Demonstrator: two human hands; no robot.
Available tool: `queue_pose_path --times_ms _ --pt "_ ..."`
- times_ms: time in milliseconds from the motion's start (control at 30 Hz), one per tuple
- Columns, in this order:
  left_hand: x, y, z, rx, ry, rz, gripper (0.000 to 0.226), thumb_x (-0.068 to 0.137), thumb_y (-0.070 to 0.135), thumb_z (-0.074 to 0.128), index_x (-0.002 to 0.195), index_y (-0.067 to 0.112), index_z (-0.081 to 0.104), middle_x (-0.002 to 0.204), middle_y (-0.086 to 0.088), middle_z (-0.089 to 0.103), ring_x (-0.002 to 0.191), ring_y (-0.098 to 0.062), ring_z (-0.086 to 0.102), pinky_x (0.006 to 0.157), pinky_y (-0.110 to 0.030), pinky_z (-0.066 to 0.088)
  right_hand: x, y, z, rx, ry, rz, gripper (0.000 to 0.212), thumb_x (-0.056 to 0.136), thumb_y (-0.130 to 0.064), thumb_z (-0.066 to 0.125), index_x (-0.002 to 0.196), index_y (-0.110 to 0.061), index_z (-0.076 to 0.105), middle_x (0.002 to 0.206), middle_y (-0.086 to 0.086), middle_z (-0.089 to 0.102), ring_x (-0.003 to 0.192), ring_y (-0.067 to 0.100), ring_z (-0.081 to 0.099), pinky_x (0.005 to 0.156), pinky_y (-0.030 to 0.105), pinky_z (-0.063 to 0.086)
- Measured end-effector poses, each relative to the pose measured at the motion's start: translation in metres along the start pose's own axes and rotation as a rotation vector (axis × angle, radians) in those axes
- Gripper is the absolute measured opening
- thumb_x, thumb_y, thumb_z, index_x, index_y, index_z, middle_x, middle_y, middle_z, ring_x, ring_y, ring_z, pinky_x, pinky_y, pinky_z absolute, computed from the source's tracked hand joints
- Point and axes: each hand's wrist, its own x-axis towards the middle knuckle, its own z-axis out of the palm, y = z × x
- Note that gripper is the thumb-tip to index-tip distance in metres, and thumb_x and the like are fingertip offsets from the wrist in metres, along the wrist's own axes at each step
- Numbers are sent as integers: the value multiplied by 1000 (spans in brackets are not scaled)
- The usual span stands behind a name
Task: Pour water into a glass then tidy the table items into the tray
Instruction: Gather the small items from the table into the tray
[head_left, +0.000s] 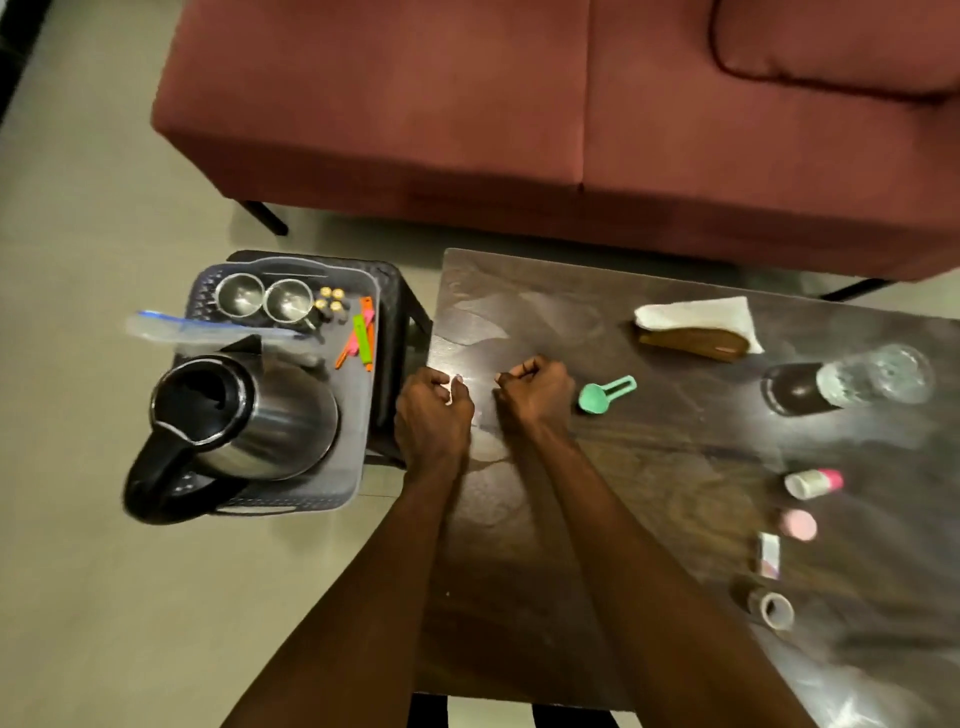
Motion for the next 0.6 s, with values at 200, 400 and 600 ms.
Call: queue_pose_path --times_ms 200,400,600 --pt "-56 15 55 93 -208 23 16 80 32 70 91 23 62 90 1 68 88 -23 63 77 -35 53 24 55 -79 26 63 65 6 78 -12 73 75 -11 67 79 12 73 81 30 72 83 45 59" --pt "-93 34 102 202 -380 153 47 80 40 74 119 21 57 118 -3 60 109 -26 58 86 -36 46 52 107 -140 -13 66 103 5 75 -12 68 77 -11 71 74 8 73 75 27 72 78 43 61" --pt "-101 54 141 261 -329 201 66 77 42 76 133 23 46 127 -5 50 109 -34 58 86 -44 47 63 155 -193 -47 98 99 13 72 -9 66 66 -20 67 61 -6 64 68 19 68 71 30 58"
